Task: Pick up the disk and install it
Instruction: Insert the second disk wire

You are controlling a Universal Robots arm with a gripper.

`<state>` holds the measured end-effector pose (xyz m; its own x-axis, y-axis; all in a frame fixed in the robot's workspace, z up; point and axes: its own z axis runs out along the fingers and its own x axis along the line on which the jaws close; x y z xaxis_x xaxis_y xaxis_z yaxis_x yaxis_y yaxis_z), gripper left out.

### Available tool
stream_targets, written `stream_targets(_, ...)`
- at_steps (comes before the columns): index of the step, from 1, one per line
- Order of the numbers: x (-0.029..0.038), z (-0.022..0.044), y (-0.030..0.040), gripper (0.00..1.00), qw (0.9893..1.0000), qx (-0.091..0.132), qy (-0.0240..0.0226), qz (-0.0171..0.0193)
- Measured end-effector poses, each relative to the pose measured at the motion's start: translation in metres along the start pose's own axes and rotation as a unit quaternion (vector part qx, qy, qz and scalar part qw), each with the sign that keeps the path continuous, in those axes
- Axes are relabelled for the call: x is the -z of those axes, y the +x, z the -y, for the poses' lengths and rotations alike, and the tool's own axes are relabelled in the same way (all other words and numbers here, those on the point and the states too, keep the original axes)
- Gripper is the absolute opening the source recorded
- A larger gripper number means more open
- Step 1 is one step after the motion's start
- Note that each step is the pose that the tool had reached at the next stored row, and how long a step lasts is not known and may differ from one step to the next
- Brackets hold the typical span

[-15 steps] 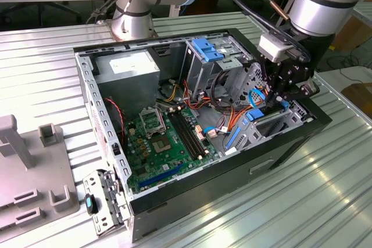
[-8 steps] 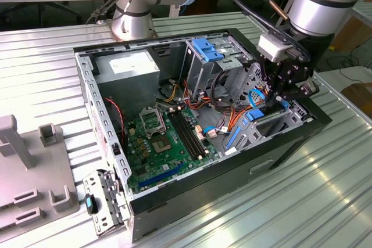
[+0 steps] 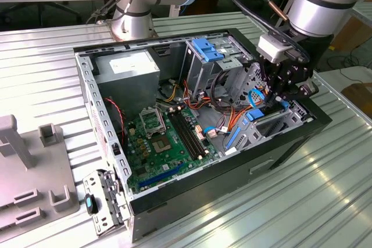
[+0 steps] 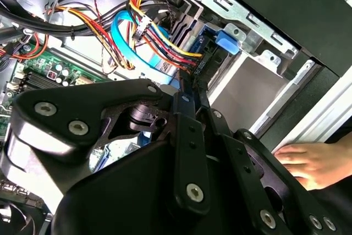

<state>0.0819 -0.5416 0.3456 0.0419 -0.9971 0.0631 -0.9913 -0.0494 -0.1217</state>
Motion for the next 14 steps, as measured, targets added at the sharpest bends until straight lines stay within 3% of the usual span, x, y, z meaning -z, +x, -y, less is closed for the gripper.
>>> stream_targets(2, -0.0015, -0.0002, -0.0001, 0.16, 1.0, 0.001, 0.0001, 0.0002)
stream_targets(3, 0.0008, 0.0, 0.0, 0.16, 1.0, 0.001, 0.0002, 0.0026)
stream_targets(5, 0.0009, -0.0001, 0.0039, 0.16, 0.9998, -0.002, 0.0009, 0.0199)
stream_targets(10, 0.0016, 0.0, 0.0056, 0.16, 0.9997, -0.002, 0.0011, 0.0232)
stream_targets(14, 0.0016, 0.0, 0.0075, 0.16, 0.9997, -0.006, 0.0009, 0.023)
